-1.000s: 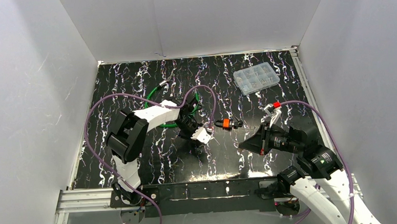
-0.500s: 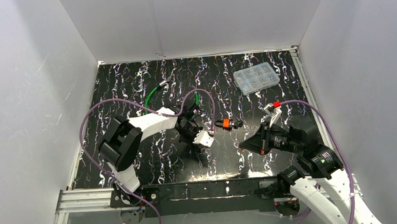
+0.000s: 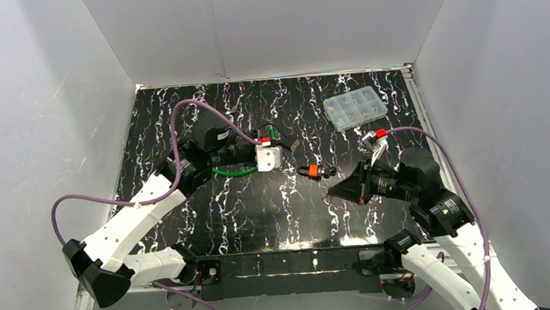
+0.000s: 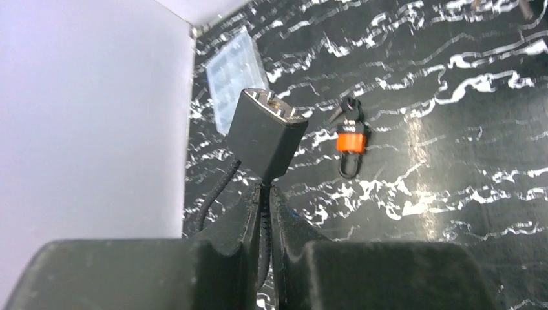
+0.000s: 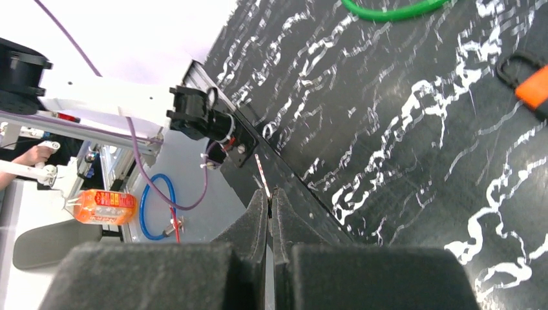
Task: Unlock with the key
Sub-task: Pick up the lock from the center of the board, then unlock the lock.
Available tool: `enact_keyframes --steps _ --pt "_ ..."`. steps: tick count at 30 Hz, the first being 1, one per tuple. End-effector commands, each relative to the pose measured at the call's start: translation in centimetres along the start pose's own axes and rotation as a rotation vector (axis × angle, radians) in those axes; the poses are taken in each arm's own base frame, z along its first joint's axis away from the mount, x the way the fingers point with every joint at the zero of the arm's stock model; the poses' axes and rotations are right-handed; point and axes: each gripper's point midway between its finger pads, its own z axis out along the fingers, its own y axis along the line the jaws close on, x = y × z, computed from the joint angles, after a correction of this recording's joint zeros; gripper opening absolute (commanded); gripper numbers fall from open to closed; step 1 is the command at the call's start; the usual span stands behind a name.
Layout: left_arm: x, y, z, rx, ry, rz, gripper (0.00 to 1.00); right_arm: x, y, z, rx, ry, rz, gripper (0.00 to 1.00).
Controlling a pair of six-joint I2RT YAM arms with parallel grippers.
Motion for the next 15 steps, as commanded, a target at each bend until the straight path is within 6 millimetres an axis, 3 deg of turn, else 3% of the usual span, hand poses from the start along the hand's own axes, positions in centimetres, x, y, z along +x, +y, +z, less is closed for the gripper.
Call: enact_keyframes --steps 1,10,15 --pt "-4.1 2.1 -1.0 -0.061 -0.104 0.009 0.00 -4.5 4.4 -1.0 -0.121 -0.109 -0.166 0.01" --pt "-8.9 2.7 -3.0 -0.094 -0.197 0.026 0.00 -7.2 6.5 -1.2 -0.173 -0.171 -0.201 0.01" --pt "-9.8 3.3 -3.2 -0.158 -0.207 0.133 0.00 -8.6 7.8 -1.5 -0.214 -0.227 -0.194 0.01"
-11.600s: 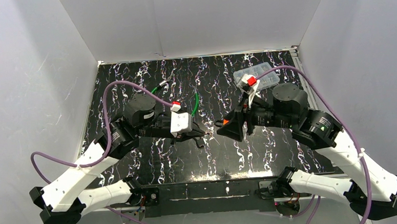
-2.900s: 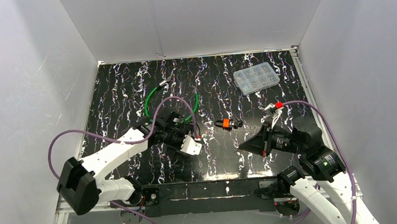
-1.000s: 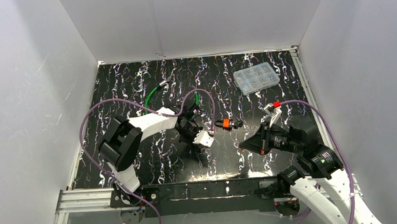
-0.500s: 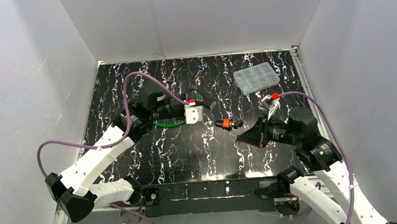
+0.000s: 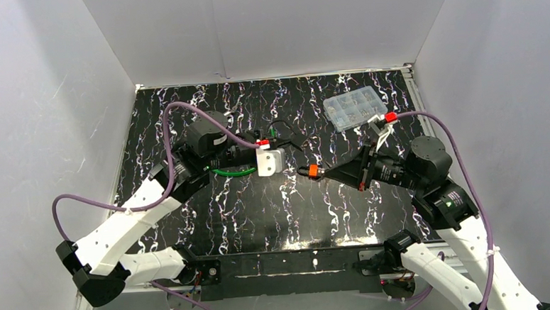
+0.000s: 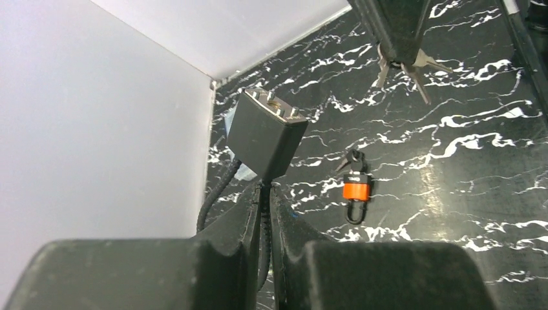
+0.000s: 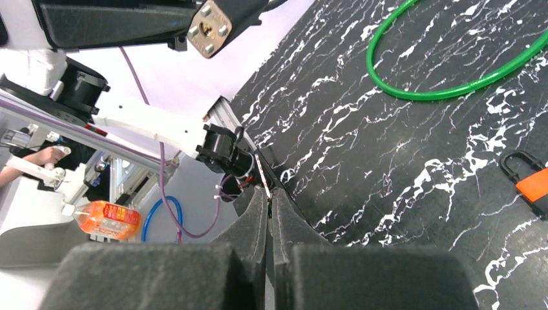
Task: Unlock with the key
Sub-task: Unlock the lock.
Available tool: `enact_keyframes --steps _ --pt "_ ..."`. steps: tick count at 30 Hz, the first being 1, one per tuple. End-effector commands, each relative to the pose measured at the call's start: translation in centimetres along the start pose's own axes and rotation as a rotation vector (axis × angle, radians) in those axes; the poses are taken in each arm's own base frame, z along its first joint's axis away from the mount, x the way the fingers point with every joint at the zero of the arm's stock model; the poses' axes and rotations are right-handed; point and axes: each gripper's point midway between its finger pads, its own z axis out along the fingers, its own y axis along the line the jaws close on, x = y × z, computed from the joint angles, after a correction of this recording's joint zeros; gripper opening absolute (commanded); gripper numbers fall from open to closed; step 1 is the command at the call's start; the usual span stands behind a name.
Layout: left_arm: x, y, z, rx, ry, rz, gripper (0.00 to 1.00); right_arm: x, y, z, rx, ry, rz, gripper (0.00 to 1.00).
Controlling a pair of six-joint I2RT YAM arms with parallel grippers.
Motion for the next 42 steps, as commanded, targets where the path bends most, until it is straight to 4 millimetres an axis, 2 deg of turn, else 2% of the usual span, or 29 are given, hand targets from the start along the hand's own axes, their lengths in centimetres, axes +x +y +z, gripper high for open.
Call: enact_keyframes --steps 1,7,13,23,34,42 --pt "-3.5 2.3 -1.6 -0.118 -0.068 0.163 0.00 -3.7 3.2 -0.5 -0.093 -0.120 -0.066 0.01" --pt "-4.6 2.4 -1.5 -0.183 -0.090 0.393 0.00 -4.7 4.1 -0.6 -0.128 -0.166 -0.053 0.01" --pt "-5.1 2.1 -1.6 -0.187 -0.092 0.415 0.00 -5.6 5.3 -0.8 -0.168 -0.187 -0.065 0.01" --pt "-4.3 2.4 -1.0 -0.199 -0.049 0.460 0.00 -6.4 6.4 -1.2 -0.204 -0.216 -0.068 0.01" --pt "-3.3 2.9 -0.3 -0.234 0.013 0.544 0.00 -7.4 4.9 0.2 -0.176 -0.254 -0.021 0.01" --pt "-3.9 4.1 0.0 -0.295 0.037 0.603 0.00 -7.4 3.7 0.4 -0.122 -0.269 -0.008 0.01"
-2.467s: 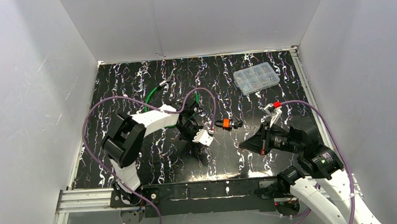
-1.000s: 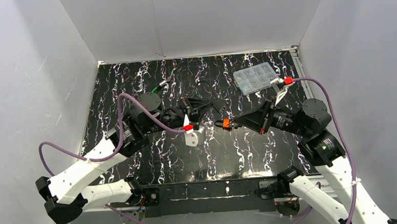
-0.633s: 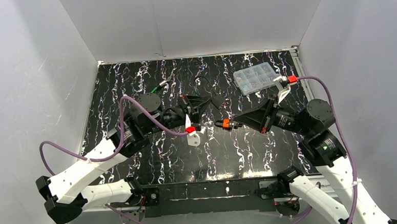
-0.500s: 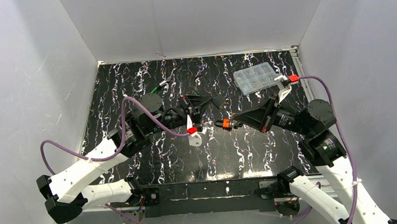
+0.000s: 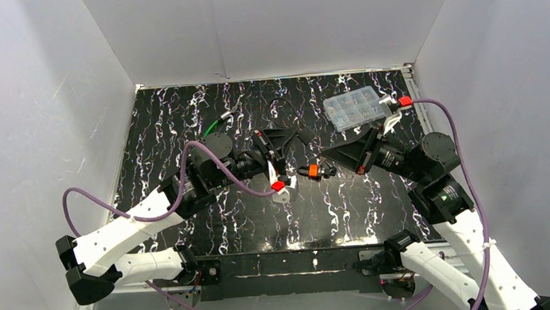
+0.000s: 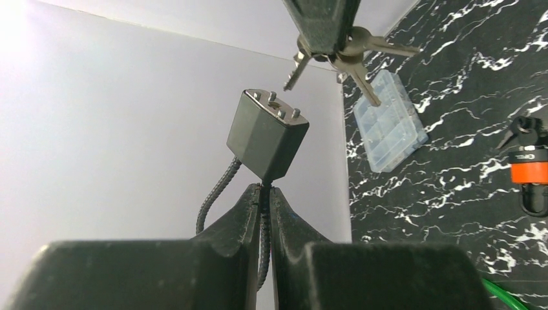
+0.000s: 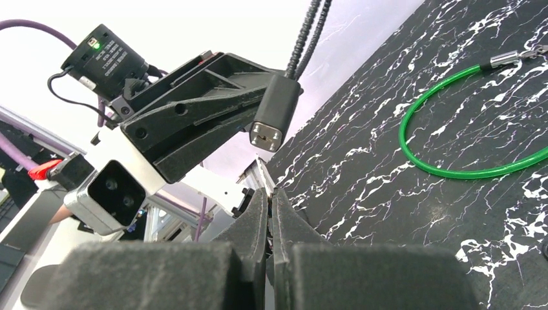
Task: Unlock with the key
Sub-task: Unlock the lock.
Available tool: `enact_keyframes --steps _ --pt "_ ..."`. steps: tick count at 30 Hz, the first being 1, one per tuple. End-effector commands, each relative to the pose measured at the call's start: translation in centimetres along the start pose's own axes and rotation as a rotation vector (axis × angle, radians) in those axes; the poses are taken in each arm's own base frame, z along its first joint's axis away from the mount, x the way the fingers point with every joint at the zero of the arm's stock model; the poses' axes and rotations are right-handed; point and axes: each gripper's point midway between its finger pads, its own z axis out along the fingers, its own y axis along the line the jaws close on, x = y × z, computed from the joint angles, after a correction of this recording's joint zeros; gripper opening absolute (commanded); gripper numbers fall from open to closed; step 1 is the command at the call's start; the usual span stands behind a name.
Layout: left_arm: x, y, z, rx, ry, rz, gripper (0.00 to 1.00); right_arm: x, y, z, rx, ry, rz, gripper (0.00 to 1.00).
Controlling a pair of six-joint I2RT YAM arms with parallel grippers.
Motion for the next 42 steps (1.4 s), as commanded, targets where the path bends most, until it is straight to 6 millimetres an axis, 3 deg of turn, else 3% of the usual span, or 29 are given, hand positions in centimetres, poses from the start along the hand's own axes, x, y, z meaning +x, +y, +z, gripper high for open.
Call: enact_keyframes --steps 1,30,42 --pt "-0.3 2.1 -0.1 -0.080 0.017 0.055 0.00 -1.4 0.4 0.0 -0.001 -0.061 -0.040 0.01" --pt "-0.5 1.7 0.1 -0.066 0.021 0.138 0.00 -1.6 -1.3 0.6 0.062 -0.079 0.020 0.01" --pt "-0.1 1.4 0.3 -0.051 0.036 0.173 0.00 -1.3 -1.8 1.8 0.082 -0.076 0.038 0.01"
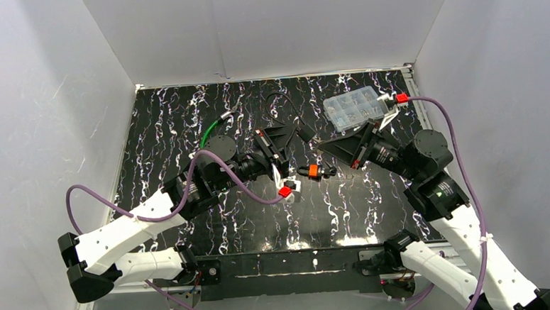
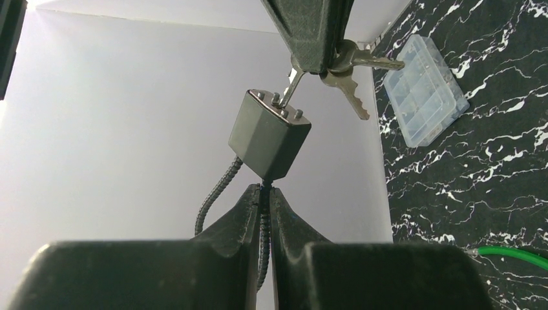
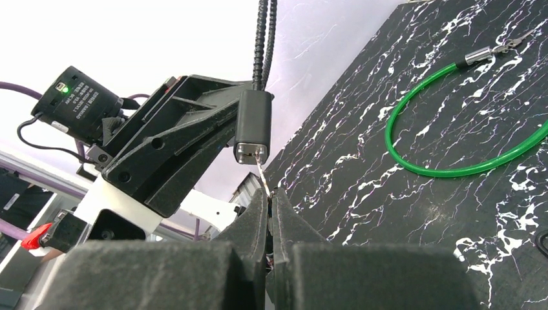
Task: Unlock with the key
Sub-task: Unlock the lock.
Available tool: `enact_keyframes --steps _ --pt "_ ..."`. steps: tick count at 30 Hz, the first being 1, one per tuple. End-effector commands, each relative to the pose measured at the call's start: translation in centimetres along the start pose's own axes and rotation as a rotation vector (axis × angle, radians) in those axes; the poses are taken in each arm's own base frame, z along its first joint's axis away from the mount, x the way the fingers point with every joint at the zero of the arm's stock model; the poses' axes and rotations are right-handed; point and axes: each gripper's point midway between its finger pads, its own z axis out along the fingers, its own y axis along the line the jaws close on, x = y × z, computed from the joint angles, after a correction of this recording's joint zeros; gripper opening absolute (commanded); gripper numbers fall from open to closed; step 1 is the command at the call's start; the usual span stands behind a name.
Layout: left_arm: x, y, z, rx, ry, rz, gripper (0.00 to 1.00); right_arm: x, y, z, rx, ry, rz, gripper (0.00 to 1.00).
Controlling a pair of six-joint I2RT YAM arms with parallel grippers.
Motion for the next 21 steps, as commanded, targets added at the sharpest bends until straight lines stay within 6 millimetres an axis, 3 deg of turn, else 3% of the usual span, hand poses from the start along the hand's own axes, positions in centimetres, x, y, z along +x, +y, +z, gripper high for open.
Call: enact_keyframes --steps 1,21 --pt "-0.5 1.0 0.1 -0.036 -0.015 0.024 0.00 -0.8 0.2 0.9 -0.001 -0.035 -0.015 0.01" --pt "1.6 0.5 0.5 -0.017 0.104 0.059 0.00 -0.9 0.2 0.9 0.008 -0.090 -0.021 0.01"
